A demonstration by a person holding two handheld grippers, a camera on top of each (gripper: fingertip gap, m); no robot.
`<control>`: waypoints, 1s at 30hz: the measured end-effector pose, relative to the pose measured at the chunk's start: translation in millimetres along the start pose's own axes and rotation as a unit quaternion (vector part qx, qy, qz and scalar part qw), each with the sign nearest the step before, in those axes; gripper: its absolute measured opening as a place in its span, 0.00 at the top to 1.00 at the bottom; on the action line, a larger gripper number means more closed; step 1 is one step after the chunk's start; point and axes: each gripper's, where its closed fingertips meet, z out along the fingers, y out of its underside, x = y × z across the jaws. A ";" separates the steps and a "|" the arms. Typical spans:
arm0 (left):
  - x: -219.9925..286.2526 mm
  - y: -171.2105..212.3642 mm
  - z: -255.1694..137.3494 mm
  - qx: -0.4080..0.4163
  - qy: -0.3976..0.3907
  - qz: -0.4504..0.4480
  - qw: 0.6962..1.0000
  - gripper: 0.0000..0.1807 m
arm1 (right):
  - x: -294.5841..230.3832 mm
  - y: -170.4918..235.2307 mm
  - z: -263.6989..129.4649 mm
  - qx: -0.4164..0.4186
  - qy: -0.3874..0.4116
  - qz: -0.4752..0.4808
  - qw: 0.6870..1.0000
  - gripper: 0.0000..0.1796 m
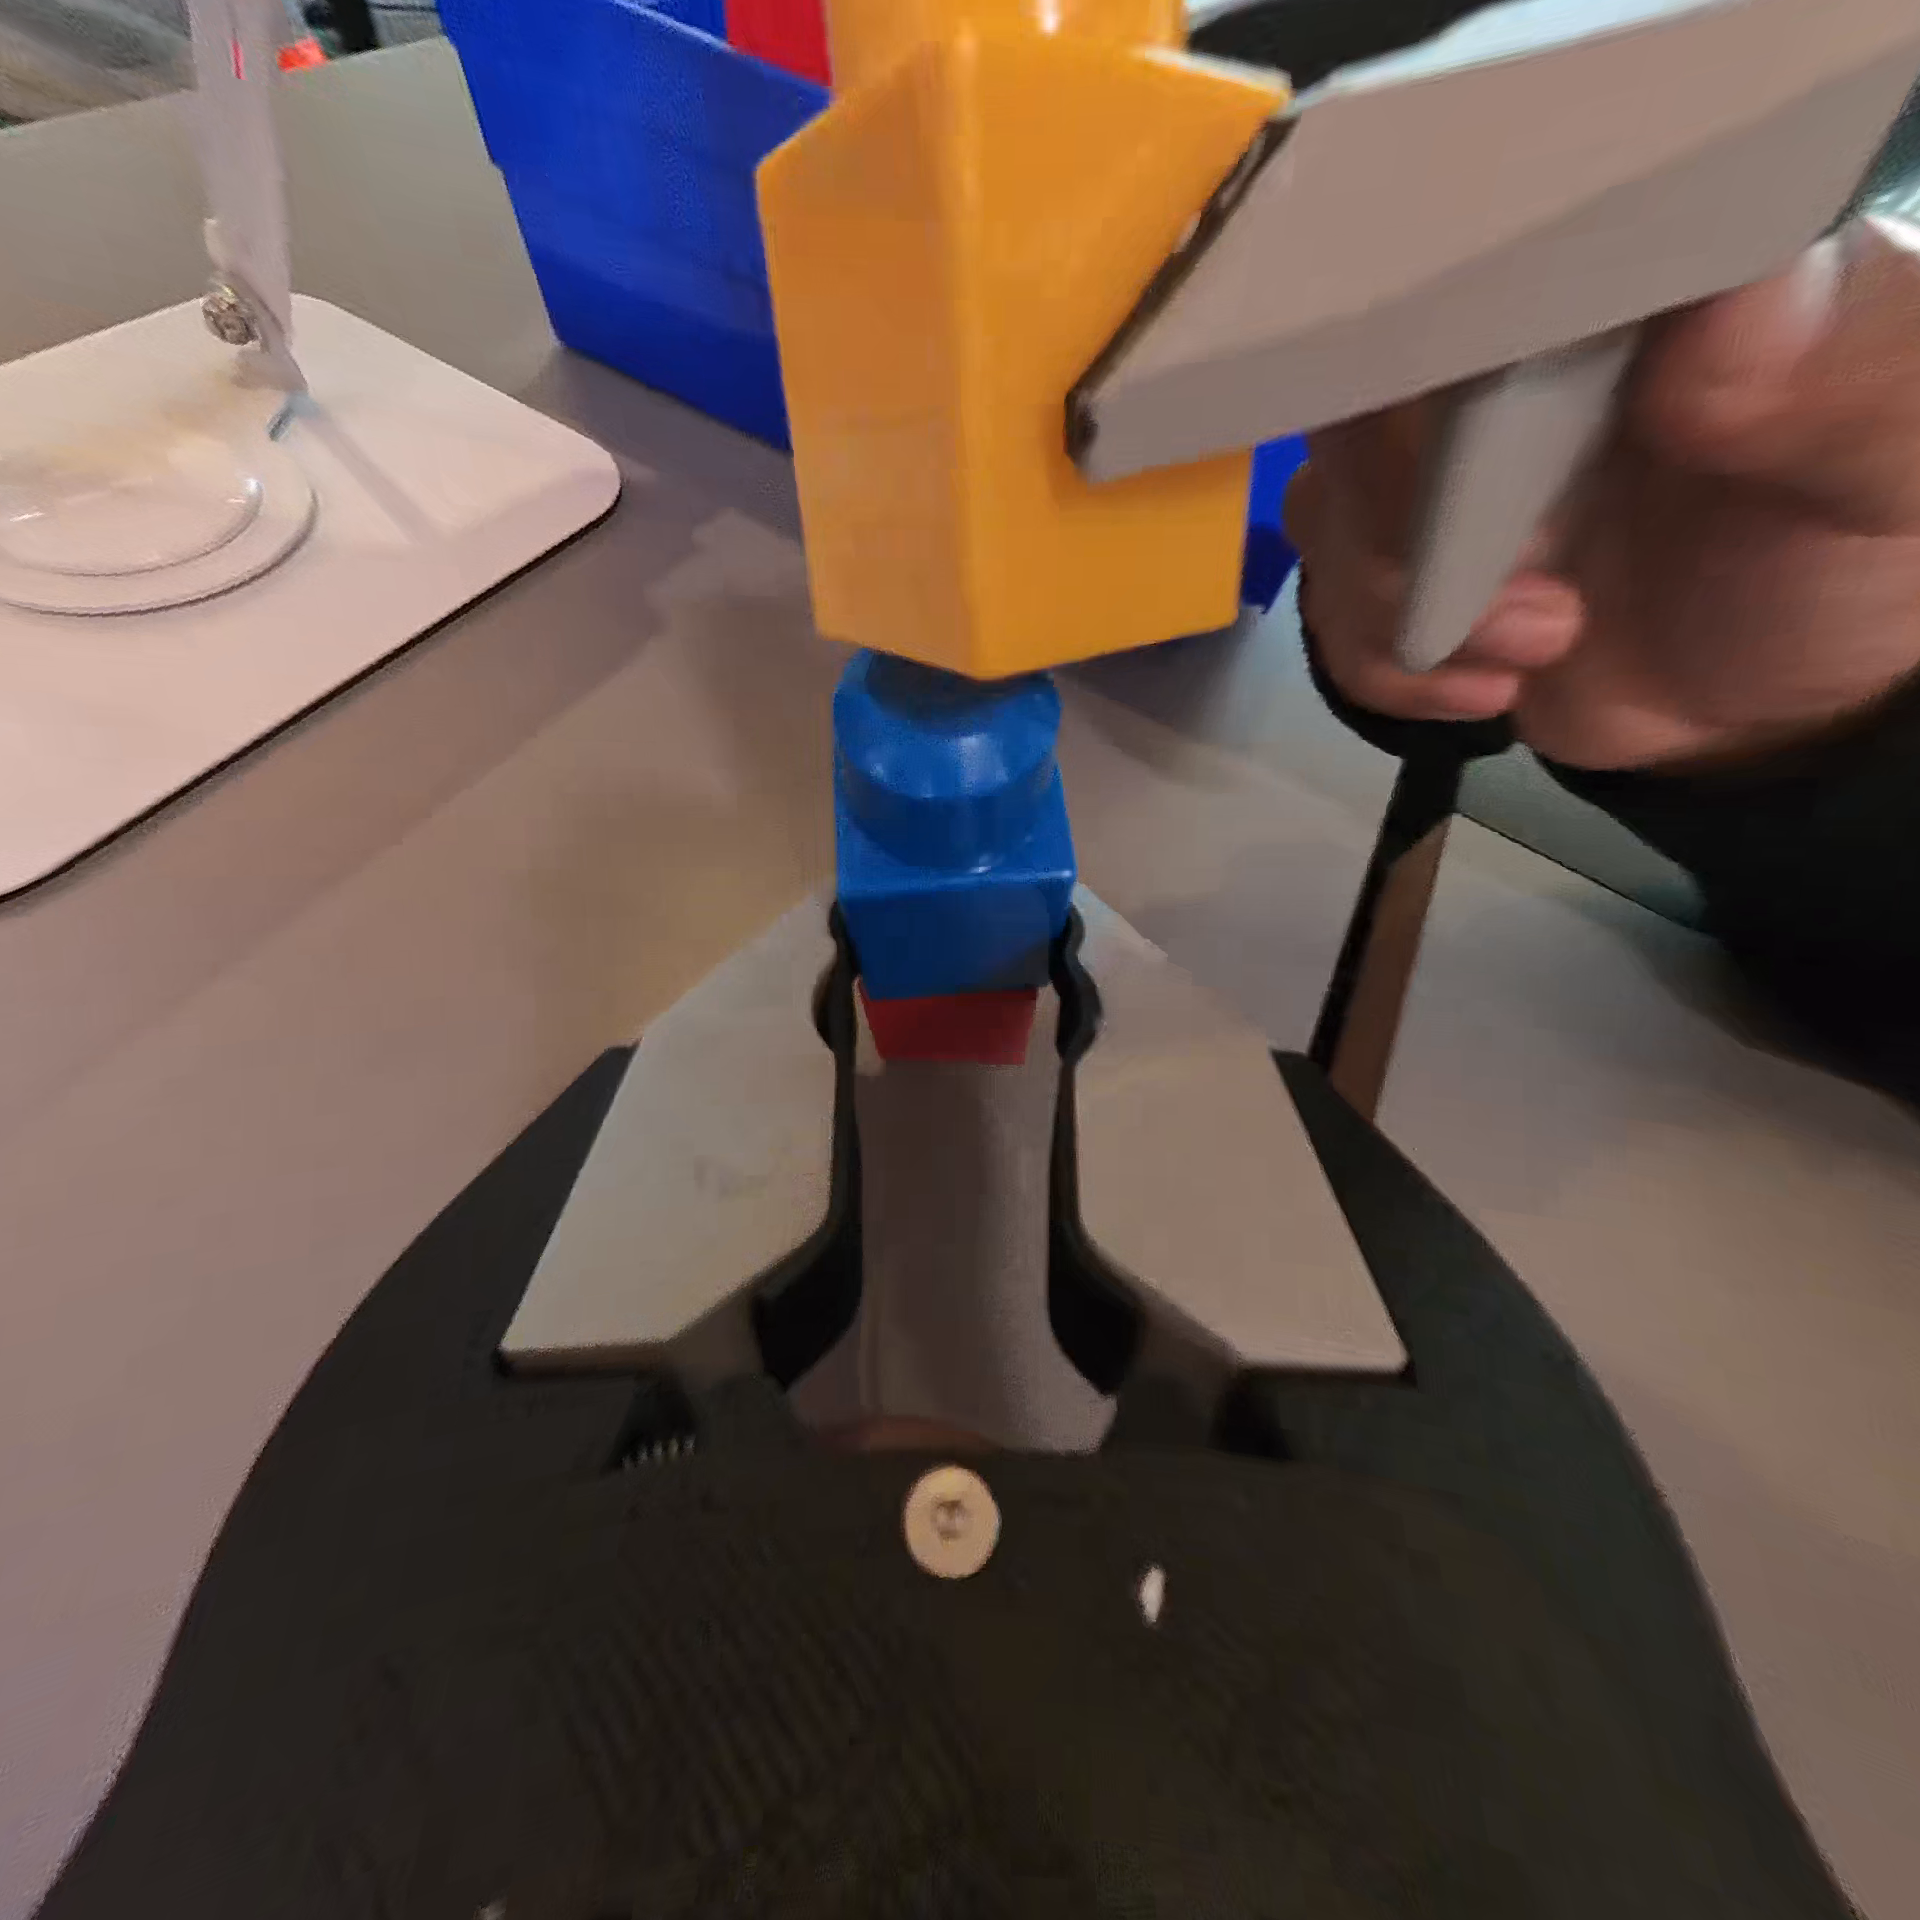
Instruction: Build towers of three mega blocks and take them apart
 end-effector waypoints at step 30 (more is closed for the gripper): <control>34.0 27.8 -16.4 -0.083 0.080 0.017 0.993 0.81 | -31.5 44.4 -1.3 -0.158 -0.065 -0.117 0.978 0.81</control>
